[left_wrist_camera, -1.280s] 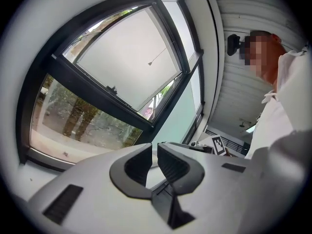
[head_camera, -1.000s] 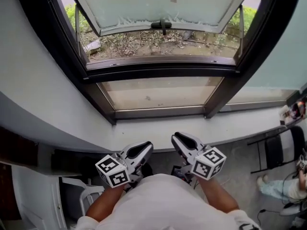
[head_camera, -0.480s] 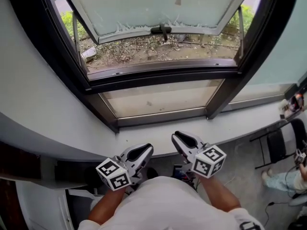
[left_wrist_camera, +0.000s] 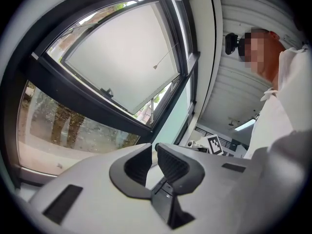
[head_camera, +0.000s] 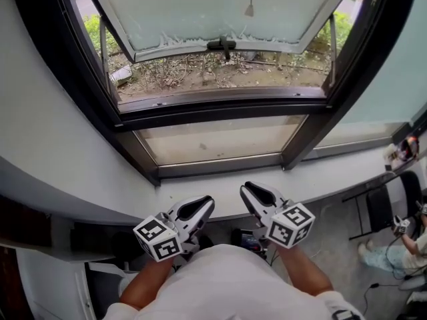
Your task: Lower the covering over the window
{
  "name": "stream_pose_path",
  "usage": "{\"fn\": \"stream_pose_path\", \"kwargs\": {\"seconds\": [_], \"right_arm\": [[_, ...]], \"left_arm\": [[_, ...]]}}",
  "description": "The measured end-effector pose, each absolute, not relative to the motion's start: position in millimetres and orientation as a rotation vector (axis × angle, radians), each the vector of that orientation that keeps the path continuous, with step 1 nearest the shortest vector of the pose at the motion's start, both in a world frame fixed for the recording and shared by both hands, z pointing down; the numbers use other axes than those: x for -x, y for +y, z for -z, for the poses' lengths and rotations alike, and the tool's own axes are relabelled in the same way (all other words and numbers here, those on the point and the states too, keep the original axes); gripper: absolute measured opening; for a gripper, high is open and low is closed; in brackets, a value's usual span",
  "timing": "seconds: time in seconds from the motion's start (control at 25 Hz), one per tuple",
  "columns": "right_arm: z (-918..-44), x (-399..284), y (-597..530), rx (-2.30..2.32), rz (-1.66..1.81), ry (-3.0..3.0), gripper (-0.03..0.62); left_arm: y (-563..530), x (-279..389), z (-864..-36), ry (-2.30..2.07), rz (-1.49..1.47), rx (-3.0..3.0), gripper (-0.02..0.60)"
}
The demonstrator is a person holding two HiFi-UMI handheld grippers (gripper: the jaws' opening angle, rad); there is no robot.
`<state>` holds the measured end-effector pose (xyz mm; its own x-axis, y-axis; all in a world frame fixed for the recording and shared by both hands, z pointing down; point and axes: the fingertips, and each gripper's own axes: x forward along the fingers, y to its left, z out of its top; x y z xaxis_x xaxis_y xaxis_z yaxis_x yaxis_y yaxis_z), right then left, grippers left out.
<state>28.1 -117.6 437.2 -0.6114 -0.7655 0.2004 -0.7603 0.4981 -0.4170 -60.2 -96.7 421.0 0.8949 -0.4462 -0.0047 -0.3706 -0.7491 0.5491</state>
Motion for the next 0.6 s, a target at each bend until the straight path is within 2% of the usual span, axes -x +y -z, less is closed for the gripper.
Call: {"fn": "stream_pose_path", "kwargs": {"seconds": [0.36, 0.6], "right_arm": [[-425.8, -45.3, -134.2, 1.337, 0.684, 2.760, 0.064], [-380.9, -53.7, -167.9, 1.331, 0.441, 2.818, 0.064]], "left_arm": [[-114.6, 46.6, -411.9, -0.677, 0.206, -2.518, 0.052], [-150.1, 46.2, -375.8, -0.731, 0.223, -2.659, 0.052]]}}
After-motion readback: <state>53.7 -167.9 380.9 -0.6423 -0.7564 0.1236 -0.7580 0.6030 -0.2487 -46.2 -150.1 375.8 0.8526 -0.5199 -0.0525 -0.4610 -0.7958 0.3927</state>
